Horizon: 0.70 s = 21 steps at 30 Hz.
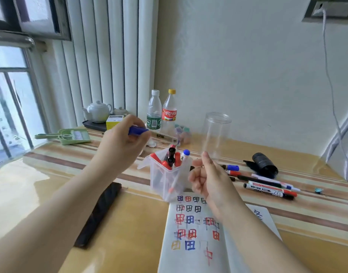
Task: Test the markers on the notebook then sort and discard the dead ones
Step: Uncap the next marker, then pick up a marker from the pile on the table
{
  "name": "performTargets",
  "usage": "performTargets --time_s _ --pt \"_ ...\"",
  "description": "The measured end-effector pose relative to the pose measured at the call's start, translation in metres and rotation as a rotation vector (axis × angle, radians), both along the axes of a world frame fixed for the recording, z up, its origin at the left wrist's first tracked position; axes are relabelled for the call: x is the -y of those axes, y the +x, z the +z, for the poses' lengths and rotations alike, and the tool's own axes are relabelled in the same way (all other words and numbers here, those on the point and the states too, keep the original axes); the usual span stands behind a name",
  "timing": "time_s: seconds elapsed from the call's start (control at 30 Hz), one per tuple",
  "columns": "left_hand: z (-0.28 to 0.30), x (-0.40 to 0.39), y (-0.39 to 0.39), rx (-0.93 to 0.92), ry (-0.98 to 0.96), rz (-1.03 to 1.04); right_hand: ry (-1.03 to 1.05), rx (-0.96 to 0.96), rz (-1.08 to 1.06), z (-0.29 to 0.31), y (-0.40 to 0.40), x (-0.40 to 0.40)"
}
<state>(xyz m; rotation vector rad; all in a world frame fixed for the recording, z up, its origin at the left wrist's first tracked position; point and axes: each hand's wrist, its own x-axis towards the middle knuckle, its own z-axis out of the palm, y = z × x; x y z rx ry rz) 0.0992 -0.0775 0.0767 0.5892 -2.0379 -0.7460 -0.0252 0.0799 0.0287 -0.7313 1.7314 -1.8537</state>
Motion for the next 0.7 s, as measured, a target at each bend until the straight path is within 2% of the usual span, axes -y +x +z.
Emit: performTargets --time_s 0.1,0.37,0.53,0.6,0.7 --pt "0.000 0.010 -0.005 0.048 -0.026 0.041 0.016 -0.018 -0.013 -0.001 -0.001 -0.001" --pt "-0.015 0.008 -0.037 0.172 0.035 -0.050 0.038 -0.046 -0.051 0.003 -0.009 -0.011" --pt "-0.015 0.001 -0.054 0.386 -0.122 -0.032 0.137 -0.111 -0.134 -0.007 -0.035 -0.032" --pt "-0.014 -0.005 -0.058 0.372 -0.213 -0.002 0.183 -0.125 -0.176 -0.010 -0.049 -0.043" --pt "-0.008 -0.027 -0.066 0.151 -0.390 -0.024 0.256 -0.162 -0.246 -0.013 -0.069 -0.060"
